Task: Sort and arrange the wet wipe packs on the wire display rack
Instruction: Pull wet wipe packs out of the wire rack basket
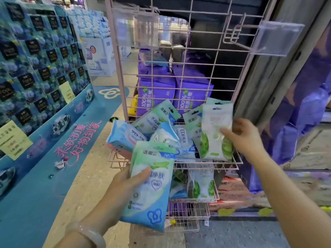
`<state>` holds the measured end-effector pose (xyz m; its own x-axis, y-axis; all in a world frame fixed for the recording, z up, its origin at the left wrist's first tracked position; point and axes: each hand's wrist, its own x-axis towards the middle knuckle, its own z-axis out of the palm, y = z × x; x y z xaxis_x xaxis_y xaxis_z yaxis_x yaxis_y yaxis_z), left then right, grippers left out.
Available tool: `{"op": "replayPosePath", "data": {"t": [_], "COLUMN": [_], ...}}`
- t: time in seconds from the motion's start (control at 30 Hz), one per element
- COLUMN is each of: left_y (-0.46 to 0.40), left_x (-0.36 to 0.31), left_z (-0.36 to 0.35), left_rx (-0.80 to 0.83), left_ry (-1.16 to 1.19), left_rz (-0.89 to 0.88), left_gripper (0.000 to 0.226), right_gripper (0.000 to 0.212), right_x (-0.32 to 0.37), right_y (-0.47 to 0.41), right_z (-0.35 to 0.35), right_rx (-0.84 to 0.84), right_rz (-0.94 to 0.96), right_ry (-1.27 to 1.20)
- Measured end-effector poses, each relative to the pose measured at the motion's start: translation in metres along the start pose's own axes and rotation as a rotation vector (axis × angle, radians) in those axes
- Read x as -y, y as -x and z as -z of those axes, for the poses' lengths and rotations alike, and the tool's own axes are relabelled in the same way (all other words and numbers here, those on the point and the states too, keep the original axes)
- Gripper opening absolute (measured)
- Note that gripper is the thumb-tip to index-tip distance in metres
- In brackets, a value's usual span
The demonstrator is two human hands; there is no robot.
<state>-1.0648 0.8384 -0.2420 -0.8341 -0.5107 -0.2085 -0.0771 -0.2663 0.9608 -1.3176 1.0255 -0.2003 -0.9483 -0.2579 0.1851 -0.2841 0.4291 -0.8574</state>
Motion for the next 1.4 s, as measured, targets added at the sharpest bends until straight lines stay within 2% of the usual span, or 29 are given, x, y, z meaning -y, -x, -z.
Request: {"op": "replayPosePath", "data": {"t": [0.03, 0.07, 0.13, 0.17, 0.2, 0.27, 0.3, 0.4, 0.47, 0.67, 0.73, 0.77, 0.83, 0.9, 1.03, 1.13, 1.23, 1.3, 1.4], "left_y": [0.002, 0.005, 0.009, 0.01, 0.012, 0.013, 0.014, 0.014, 0.014, 0.011, 0.009, 0.008, 0.006, 0.003, -0.002, -0.005, -0.004, -0.002, 0.004], "left_x": [0.004, 0.007, 0.015, 0.019, 0.022, 0.028, 0.029, 0.03, 0.028, 0.027, 0.028, 0.027, 0.026, 0.023, 0.018, 0.014, 0.012, 0.011, 0.013], "left_z": [0.001, 0.002, 0.004, 0.005, 0.006, 0.007, 0.006, 0.006, 0.006, 0.007, 0.007, 0.006, 0.003, 0.0, -0.004, -0.005, -0.003, 0.0, 0.008], "left_rx": [0.003, 0.002, -0.009, -0.021, -0.035, -0.057, -0.058, -0.064, -0.056, -0.046, -0.062, -0.063, -0.051, -0.034, -0.034, -0.026, -0.028, -0.032, -0.063], "left_ry": [0.001, 0.006, 0.018, 0.026, 0.036, 0.04, 0.041, 0.076, 0.073, 0.088, 0.096, 0.091, 0.087, 0.095, 0.1, 0.109, 0.117, 0.11, 0.09], "left_rz": [0.007, 0.014, 0.033, 0.05, 0.067, 0.081, 0.08, 0.077, 0.066, 0.037, 0.043, 0.046, 0.044, 0.053, 0.056, 0.036, 0.03, 0.028, 0.042], "left_gripper": [0.042, 0.041, 0.04, 0.04, 0.039, 0.035, 0.035, 0.037, 0.037, 0.027, 0.026, 0.022, 0.012, 0.022, 0.049, 0.053, 0.048, 0.047, 0.05], "right_gripper": [0.07, 0.076, 0.067, 0.061, 0.06, 0.072, 0.08, 0.091, 0.081, 0.039, 0.027, 0.029, 0.042, 0.054, 0.071, 0.055, 0.043, 0.053, 0.09], "right_x": [-0.002, 0.0, 0.017, 0.029, 0.042, 0.062, 0.069, 0.082, 0.084, 0.063, 0.047, 0.034, 0.009, -0.005, -0.001, 0.004, -0.001, -0.006, -0.01], "right_y": [0.002, 0.007, 0.023, 0.031, 0.04, 0.054, 0.057, 0.056, 0.052, 0.014, 0.003, 0.001, 0.005, 0.014, 0.023, 0.031, 0.036, 0.038, 0.041], "right_z": [-0.004, -0.008, -0.021, -0.03, -0.041, -0.071, -0.086, -0.115, -0.117, -0.046, -0.02, -0.014, -0.01, -0.013, -0.02, -0.027, -0.032, -0.034, -0.034], "right_rx": [-0.009, -0.07, -0.19, -0.15, -0.029, 0.272, 0.363, 0.44, 0.417, 0.176, 0.112, 0.061, -0.014, -0.038, -0.139, -0.227, -0.213, -0.169, -0.046], "right_rz": [0.007, 0.061, 0.23, 0.257, 0.227, 0.101, 0.069, 0.034, 0.021, -0.069, -0.126, -0.132, -0.106, -0.103, 0.048, 0.267, 0.361, 0.349, 0.291], "right_ry": [0.236, 0.357, 0.295, 0.192, 0.106, 0.049, 0.081, 0.25, 0.244, -0.513, -0.627, -0.566, -0.179, 0.113, 0.131, 0.259, 0.302, 0.304, 0.361]}}
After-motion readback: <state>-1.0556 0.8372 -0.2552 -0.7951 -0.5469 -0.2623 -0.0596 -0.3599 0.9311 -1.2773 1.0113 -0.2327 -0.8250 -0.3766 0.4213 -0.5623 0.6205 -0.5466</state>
